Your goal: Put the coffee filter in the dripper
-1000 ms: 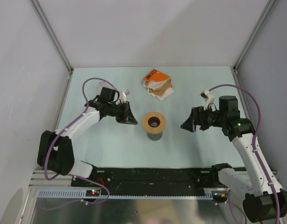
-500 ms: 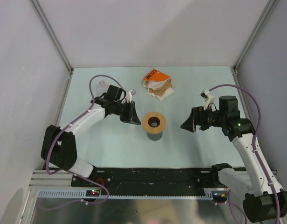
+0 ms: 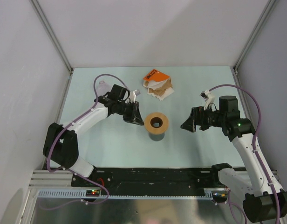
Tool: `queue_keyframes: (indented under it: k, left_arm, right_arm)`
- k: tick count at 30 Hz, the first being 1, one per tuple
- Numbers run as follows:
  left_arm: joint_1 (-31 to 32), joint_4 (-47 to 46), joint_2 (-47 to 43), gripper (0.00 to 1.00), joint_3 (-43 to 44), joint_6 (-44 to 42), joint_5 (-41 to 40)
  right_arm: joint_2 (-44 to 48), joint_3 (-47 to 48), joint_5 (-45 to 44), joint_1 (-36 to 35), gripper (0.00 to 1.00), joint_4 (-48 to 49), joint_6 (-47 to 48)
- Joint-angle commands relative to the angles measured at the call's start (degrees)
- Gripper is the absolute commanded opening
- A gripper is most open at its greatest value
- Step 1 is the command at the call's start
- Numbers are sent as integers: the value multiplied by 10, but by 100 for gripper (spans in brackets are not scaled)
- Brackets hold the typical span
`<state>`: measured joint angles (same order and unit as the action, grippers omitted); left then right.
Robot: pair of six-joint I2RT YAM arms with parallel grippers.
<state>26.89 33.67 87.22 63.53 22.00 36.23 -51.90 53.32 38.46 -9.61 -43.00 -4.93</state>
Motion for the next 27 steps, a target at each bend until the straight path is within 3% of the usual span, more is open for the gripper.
queue_keyframes:
  k: [1, 14, 19, 27]
  left_arm:
    - [6, -8, 7, 22, 34, -8, 17]
    - [-16, -14, -4, 37, 26, -10, 57]
    - [-40, -35, -25, 39, -8, -7, 123]
    - [-32, -89, -23, 54, -30, 25, 161]
  right_arm:
    - [7, 0, 3, 3, 95, 8, -6]
    - [-4, -18, 45, -5, 95, 28, -27]
    - [-29, -40, 75, -34, 94, 80, -72]
    - [-96, -64, 86, -61, 90, 195, -144]
